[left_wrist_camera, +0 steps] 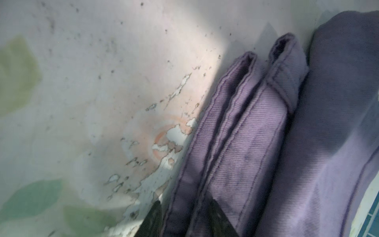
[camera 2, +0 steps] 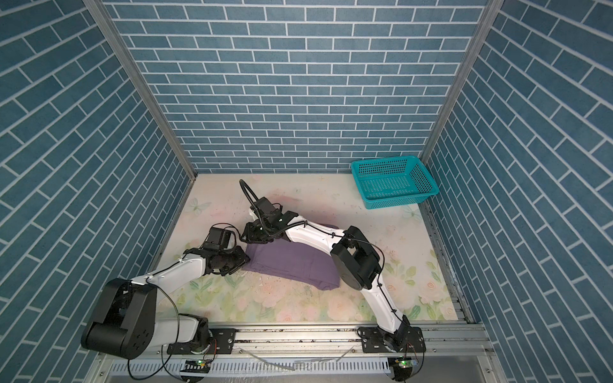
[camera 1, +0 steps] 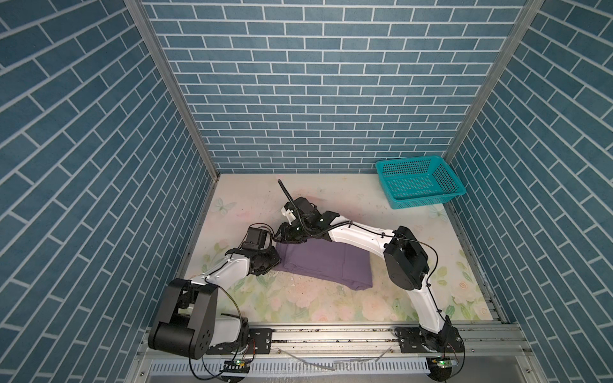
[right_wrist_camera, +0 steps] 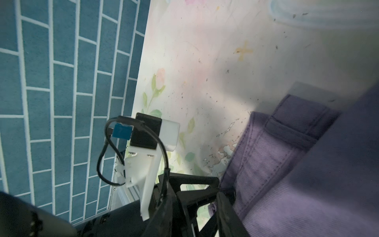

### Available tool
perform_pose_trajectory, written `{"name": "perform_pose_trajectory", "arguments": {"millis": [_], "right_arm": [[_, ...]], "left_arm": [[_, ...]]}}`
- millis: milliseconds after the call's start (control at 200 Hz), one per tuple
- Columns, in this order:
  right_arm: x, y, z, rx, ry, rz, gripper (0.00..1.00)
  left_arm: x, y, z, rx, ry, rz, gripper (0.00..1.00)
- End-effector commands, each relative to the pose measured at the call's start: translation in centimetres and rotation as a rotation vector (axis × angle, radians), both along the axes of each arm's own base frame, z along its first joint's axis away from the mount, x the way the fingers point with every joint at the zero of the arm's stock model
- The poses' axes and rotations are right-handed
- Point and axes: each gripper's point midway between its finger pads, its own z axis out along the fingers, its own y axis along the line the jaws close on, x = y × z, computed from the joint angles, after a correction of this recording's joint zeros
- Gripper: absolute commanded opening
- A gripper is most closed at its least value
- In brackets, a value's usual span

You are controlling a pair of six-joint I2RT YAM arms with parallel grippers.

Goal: Fold and stack the trousers
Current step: Fold the trousers at the center of the table, then smooth out the trousers at the center of the table.

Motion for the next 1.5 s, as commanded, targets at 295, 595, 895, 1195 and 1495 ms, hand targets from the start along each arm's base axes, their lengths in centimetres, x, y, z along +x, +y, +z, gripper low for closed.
{"name": "perform_pose_trajectory", "arguments": {"millis": [295, 595, 895, 1195, 1495], "right_arm": [[4.1, -17.1, 8.5, -0.033, -0.501, -0.254, 0.23], [2.5, -28.2, 7.5, -0.211, -0.637, -0.487, 0.10], [2.1, -32.0, 6.7, -0.253, -0.640, -0.598, 0.00], [2.2, -33.3, 4.9, -0.303, -0.590, -0.630, 0.00], [2.7, -32.0, 3.3, -0.299, -0.525, -0.593, 0.00]], "left_arm": [[3.1, -1.1, 9.6, -0.027, -0.284, -0.084, 0.70], [5.8, -5.1, 6.6, -0.045, -0.226, -0.167, 0.53], [6.4, -6.4, 2.7, -0.040, -0.123, -0.155, 0.25], [5.1, -4.7, 10.4, 0.045, -0.178, -0.126, 0.11], [0.7, -1.0, 6.9, 0.110, -0.124, 0.018, 0.16]]}}
